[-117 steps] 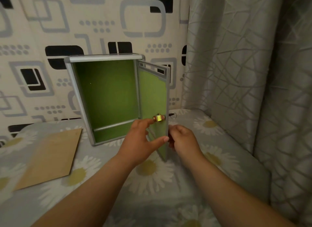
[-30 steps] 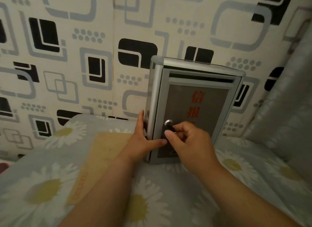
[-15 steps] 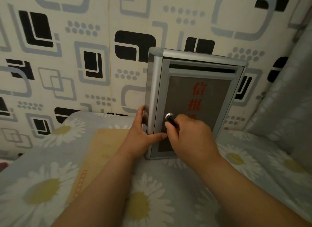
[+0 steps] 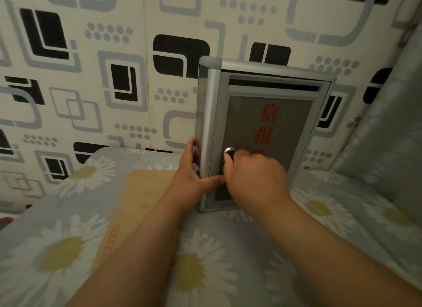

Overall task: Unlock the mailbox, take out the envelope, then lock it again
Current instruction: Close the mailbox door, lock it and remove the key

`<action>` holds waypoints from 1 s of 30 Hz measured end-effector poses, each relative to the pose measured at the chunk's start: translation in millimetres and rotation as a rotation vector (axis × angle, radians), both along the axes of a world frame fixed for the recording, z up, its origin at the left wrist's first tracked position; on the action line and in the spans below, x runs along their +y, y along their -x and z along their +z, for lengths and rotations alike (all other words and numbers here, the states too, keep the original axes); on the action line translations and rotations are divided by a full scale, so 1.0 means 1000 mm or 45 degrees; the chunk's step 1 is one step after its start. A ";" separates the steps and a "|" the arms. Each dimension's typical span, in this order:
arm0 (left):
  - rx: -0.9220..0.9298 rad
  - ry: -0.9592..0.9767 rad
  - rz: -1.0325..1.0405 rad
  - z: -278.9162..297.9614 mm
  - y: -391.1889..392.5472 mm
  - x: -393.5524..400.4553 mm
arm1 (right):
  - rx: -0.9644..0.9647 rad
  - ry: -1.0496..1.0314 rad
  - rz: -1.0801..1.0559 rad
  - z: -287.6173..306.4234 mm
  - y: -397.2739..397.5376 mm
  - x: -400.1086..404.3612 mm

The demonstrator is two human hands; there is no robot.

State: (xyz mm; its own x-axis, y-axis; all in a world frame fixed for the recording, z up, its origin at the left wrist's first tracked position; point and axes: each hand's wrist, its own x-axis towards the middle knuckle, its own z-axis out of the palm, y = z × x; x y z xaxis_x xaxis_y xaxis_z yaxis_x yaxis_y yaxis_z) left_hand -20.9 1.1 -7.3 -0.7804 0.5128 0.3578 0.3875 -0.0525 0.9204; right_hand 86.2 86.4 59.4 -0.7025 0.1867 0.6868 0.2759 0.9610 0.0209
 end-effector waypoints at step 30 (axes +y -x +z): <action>-0.004 -0.010 -0.073 -0.001 0.007 -0.001 | 0.013 0.958 0.194 0.000 0.005 0.007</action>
